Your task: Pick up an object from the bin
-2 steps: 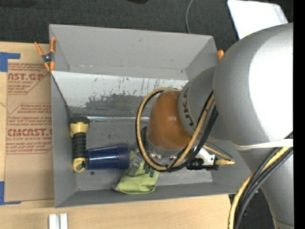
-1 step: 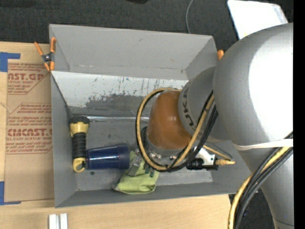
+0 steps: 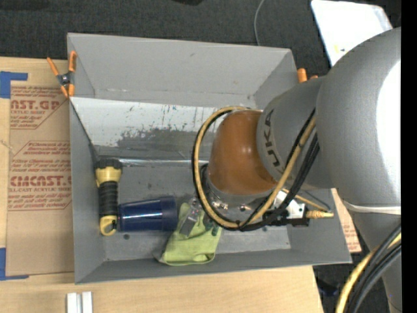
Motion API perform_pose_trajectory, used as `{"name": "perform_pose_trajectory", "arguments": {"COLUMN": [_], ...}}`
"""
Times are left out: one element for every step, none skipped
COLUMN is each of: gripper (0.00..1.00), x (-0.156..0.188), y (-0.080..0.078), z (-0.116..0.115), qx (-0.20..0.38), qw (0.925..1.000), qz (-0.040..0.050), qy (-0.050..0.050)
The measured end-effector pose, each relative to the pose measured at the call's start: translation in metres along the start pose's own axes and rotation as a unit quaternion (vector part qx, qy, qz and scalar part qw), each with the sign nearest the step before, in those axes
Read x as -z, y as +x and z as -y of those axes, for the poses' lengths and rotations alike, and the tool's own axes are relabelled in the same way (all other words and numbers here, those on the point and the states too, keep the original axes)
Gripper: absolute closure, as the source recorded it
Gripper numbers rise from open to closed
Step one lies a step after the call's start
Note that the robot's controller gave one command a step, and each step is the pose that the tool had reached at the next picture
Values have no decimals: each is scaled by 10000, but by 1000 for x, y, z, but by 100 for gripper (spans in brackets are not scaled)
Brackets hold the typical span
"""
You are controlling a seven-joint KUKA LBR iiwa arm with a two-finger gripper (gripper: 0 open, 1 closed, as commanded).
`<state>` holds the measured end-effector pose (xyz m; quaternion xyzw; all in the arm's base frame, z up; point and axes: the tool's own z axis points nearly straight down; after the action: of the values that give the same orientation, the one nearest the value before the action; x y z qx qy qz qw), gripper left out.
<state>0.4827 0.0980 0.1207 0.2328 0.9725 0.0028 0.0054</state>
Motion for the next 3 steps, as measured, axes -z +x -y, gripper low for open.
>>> {"name": "perform_pose_trajectory", "arguments": {"gripper": [100,100,100], "x": [23,-45,-52], "y": [-2,0,-7], "z": [1,-13,10], "qx": [-100,-201,-637], "qw": [9999,9998,9980], "qz": [-11,6,23], "qy": [8,11,-24]}}
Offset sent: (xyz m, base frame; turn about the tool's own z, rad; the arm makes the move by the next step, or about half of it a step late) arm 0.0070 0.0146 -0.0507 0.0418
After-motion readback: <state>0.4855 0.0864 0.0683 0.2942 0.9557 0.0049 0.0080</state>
